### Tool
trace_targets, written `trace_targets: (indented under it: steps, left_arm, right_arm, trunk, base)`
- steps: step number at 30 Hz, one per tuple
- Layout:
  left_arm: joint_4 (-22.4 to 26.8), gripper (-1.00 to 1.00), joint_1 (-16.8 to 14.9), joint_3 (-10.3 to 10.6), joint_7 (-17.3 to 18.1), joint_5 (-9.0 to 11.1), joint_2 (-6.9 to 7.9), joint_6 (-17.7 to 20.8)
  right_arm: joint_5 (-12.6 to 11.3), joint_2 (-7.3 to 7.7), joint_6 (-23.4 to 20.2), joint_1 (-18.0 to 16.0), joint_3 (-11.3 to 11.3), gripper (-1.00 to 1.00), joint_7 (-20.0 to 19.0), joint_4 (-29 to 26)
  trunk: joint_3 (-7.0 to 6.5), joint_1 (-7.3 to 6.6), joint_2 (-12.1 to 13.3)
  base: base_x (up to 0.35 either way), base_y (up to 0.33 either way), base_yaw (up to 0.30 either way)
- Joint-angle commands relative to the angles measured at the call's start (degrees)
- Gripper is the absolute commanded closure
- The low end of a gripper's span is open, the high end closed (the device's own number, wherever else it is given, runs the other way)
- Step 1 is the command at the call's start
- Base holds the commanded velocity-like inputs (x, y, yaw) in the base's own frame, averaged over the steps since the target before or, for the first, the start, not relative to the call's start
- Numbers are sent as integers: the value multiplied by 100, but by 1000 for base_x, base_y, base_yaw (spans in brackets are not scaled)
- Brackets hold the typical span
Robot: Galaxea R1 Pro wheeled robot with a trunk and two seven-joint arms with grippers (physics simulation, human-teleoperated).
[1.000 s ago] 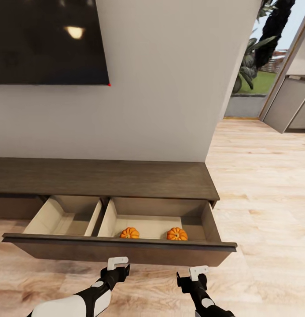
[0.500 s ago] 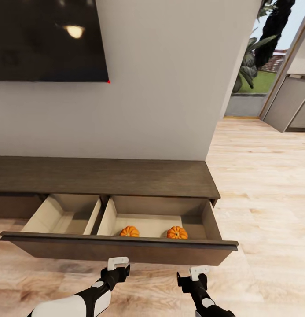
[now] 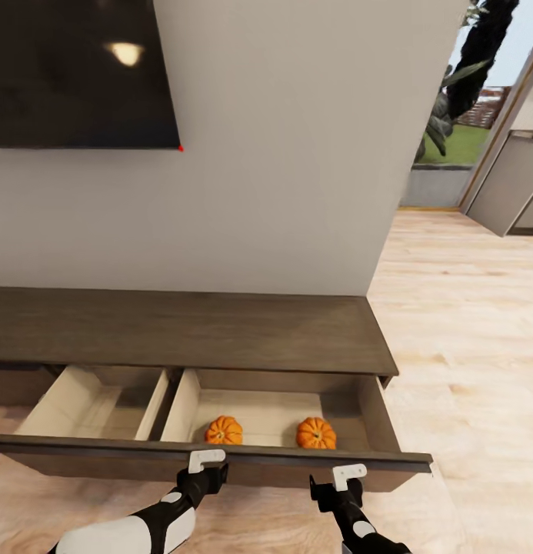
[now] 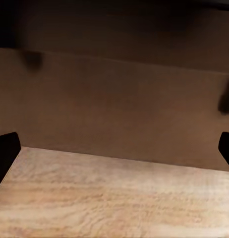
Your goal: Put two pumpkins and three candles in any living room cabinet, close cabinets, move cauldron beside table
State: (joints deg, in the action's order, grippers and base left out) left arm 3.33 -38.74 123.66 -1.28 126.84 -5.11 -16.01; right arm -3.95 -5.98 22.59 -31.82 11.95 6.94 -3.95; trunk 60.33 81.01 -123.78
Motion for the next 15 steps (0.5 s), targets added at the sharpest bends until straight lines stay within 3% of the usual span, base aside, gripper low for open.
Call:
trace_targets:
  steps: [1,15]
  left_arm:
    - [-8,-100,-2,-61,-4,7,1,2]
    - [-8,-100,-2,-60,-4,7,2,2]
  right_arm:
    - [0,0,0,0,0,-100,0,0]
    - [0,-7,9,0,0,-100,0,0]
  trunk:
    - [-1,0,0]
    - [-1,0,0]
  base:
    - [337,0,0]
    - [336,0,0]
